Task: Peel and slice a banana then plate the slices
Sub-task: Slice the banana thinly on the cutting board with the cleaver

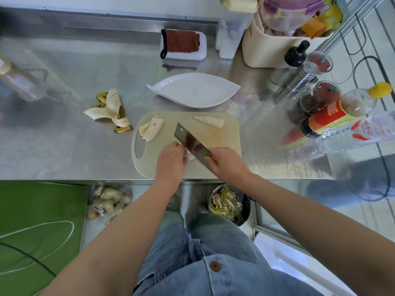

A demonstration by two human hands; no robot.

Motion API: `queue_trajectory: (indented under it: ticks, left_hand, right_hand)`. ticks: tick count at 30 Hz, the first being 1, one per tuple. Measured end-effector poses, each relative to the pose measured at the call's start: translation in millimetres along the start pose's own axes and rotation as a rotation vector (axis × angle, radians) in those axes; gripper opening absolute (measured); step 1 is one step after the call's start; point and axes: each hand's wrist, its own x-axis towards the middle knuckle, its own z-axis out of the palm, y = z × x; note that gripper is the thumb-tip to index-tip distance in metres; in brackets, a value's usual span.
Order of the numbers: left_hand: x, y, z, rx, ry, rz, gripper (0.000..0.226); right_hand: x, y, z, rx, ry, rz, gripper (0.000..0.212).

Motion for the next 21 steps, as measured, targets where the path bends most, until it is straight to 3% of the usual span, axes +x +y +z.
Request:
queue_trajectory:
  ticks: [10, 16, 21]
  left_hand:
    - [-1.0, -0.3, 0.7, -0.015, 0.005, 0.017, 0.007]
    - [-0.5, -1.2, 0.0, 0.005, -0.007, 0.026, 0.008]
    - [-1.9, 0.2, -0.8, -0.009, 0.007, 0.019, 0.007]
  right_hand:
    - [-1.4, 0.2, 3.6, -0.024, -0.063, 0.054, 0.022]
    - [-3.2, -3.0, -0.6, 0.039, 0.053, -0.004, 0.023]
    - [-1.1, -1.8, 1.5, 0.009, 0.019, -0.004, 0.022]
